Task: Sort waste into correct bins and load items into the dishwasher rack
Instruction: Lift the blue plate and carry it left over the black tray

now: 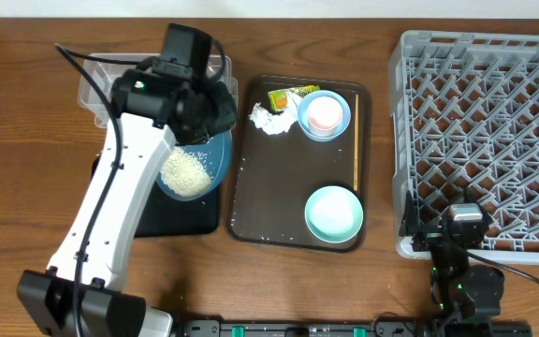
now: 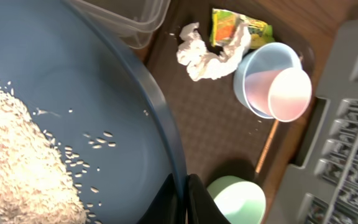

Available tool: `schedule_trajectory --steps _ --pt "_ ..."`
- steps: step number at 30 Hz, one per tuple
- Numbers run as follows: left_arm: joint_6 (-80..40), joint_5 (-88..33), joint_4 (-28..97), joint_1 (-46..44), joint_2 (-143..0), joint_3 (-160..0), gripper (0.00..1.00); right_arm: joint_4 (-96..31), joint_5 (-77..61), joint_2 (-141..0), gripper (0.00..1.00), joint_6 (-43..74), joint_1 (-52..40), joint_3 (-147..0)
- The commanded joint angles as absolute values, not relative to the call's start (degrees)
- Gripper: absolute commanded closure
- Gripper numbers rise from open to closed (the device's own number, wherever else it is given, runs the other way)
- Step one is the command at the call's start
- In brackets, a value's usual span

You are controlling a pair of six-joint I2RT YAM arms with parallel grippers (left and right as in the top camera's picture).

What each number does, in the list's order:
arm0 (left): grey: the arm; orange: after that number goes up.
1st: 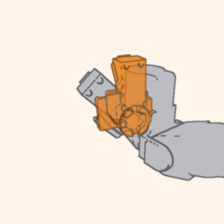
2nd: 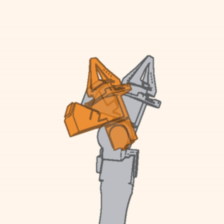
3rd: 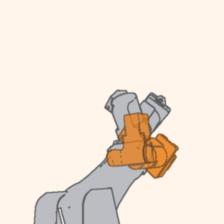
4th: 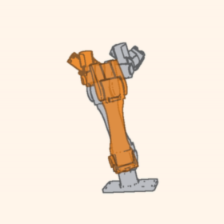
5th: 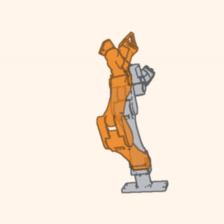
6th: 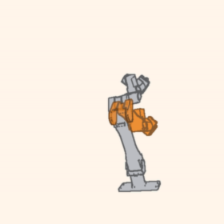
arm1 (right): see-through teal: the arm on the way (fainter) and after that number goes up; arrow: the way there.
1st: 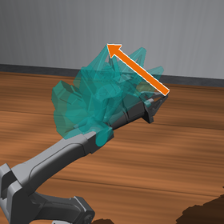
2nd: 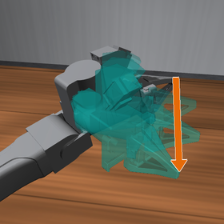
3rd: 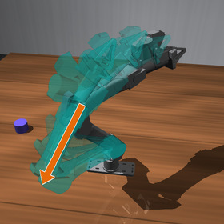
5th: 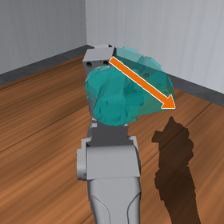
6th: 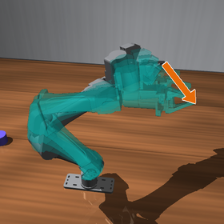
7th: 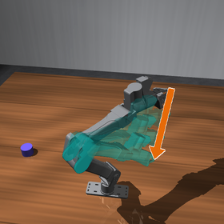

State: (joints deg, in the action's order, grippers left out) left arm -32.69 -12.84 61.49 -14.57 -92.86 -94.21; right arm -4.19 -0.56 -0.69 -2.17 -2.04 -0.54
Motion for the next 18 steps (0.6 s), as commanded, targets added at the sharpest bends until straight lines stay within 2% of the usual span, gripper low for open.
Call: schedule_trajectory --steps 1,10,18 --pt "-28.38 -20.73 61.43 -12.86 -92.07 -94.02 0.94 -4.25 -0.40 -0.38 0.01 -2.85 -1.78 -0.32" --pt "-25.69 -31.14 61.47 -7.22 -92.07 -91.61 0.94 -4.25 -0.40 -0.38 0.01 -2.85 -1.78 -0.32" --pt "-25.47 -31.79 61.45 -2.94 -92.05 -87.59 0.94 -4.25 -0.40 -0.38 0.01 -2.83 -1.78 -0.32"
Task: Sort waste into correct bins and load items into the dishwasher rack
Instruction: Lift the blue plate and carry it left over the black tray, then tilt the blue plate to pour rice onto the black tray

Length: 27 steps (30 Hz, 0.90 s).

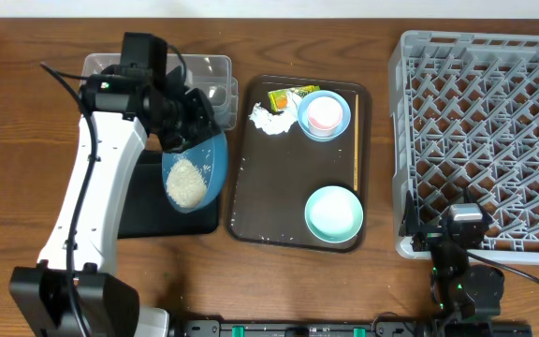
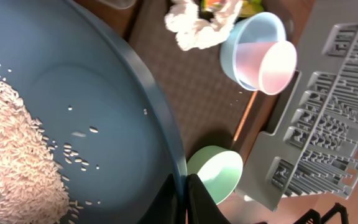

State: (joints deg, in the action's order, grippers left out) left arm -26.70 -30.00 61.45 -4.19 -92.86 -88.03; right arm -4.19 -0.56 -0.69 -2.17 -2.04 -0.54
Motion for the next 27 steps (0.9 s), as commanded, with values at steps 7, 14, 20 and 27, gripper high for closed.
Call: schedule_trajectory --steps 7,14,20,27 --pt "-19.90 -44.66 61.21 1.63 -92.05 -85.67 0.94 -4.25 -0.40 -0.38 0.01 -2.83 -1.78 -0.32" --pt "-16.91 -50.83 61.95 7.51 -92.05 -84.23 0.94 -4.25 -0.40 -0.38 0.01 -2.85 -1.78 -0.32" --pt "-12.05 -57.06 64.05 12.99 -92.05 -83.09 0.94 -4.25 -0.40 -0.38 0.01 -2.85 -1.78 -0.32" --pt "-7.66 -67.40 64.05 18.02 -92.05 -78.56 0.94 -4.25 -0.40 -0.38 0.01 -2.85 -1.78 -0.32"
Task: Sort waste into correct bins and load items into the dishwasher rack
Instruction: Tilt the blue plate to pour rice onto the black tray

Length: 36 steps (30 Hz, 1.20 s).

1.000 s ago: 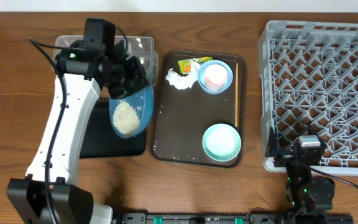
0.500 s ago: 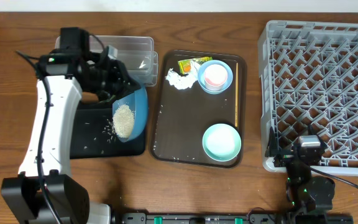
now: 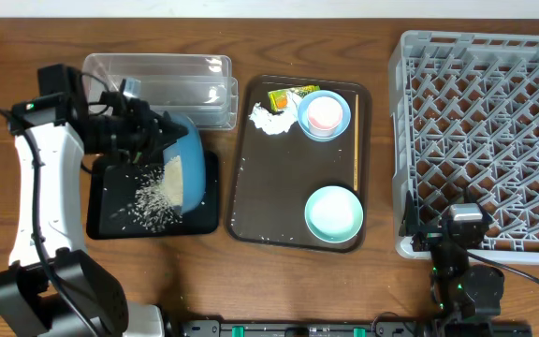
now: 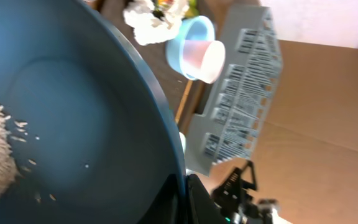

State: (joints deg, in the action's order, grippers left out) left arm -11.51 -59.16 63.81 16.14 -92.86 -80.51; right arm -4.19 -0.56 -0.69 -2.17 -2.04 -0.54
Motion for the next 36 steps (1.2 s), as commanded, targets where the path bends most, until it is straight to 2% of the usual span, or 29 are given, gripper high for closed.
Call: schedule_trajectory --steps 1,16,28,36 --pt "-7.18 -68.29 64.03 18.63 -92.05 -77.87 0.94 -4.25 -0.40 -0.38 0.01 -2.85 -1.78 -0.32" --pt "0.27 -79.05 69.93 27.88 -92.05 -74.26 0.94 -4.25 -0.40 -0.38 0.01 -2.85 -1.78 -0.32" --pt "0.54 -79.88 72.93 31.20 -92.07 -74.24 0.94 -4.25 -0.40 -0.38 0.01 -2.85 -1.78 -0.32" --pt "6.66 -80.47 78.83 34.09 -92.09 -74.24 0.94 -4.25 -0.40 -0.38 0.01 -2.85 -1.78 -0.32"
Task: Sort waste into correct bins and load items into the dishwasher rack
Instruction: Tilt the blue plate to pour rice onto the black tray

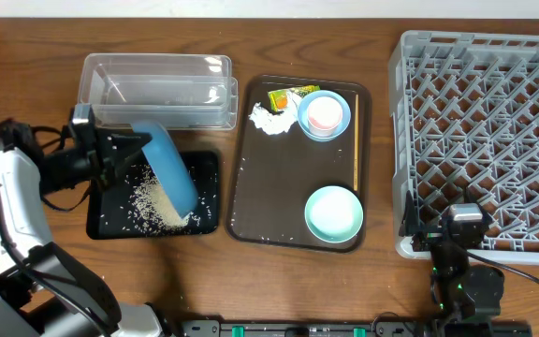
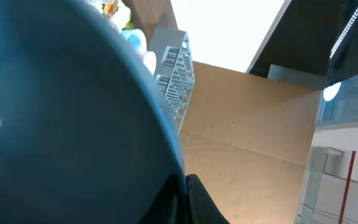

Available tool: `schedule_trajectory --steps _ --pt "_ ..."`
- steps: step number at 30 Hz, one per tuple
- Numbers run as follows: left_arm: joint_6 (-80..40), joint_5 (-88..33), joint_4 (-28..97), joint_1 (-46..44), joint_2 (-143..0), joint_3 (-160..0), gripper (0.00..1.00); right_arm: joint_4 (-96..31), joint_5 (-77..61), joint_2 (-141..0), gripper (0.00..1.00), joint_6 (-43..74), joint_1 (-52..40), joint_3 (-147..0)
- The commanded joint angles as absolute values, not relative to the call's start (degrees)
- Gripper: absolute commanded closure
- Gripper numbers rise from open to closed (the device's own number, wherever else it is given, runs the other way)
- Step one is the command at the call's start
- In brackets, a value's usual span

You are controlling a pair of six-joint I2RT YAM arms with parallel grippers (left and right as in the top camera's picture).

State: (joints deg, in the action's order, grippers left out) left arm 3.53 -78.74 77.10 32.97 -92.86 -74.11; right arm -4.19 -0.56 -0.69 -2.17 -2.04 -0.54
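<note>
My left gripper [image 1: 124, 150] is shut on the rim of a blue plate [image 1: 165, 168], held tipped up on edge over the black bin [image 1: 209, 178]. White rice [image 1: 155, 202] lies scattered in that bin. In the left wrist view the blue plate [image 2: 67, 130] fills the frame, its rim pinched between my fingers [image 2: 194, 202]. On the brown tray [image 1: 251, 187] sit a crumpled tissue [image 1: 268, 119], a yellow-green wrapper [image 1: 286, 95], a blue bowl with a pink cup inside [image 1: 324, 113], a green bowl [image 1: 334, 214] and a chopstick [image 1: 356, 140]. My right gripper [image 1: 458, 245] rests low by the rack; its jaws are hidden.
A clear plastic bin [image 1: 157, 89] stands behind the black one. The grey dishwasher rack [image 1: 485, 131] fills the right side of the table. Bare wood lies between tray and rack.
My left arm has swung further left and tipped the plate steeper, nearly on edge. The rice that was on the plate now lies in the black bin.
The plate was held roughly level over the black bin with a pile of rice on it. Then it was tilted, then tipped further with rice spilling into the bin. Now it stands nearly on edge with the rice in the bin. The right arm stayed put.
</note>
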Motion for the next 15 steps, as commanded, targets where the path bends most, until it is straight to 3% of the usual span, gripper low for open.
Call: schedule_trajectory --steps 1,15 --pt "7.14 -80.55 78.46 34.39 -92.09 -74.24 0.94 -4.25 -0.40 -0.38 0.01 -2.85 -1.78 -0.32" --pt "9.98 -78.59 75.64 37.82 -92.49 -74.24 0.94 -4.25 -0.40 -0.38 0.01 -2.85 -1.78 -0.32"
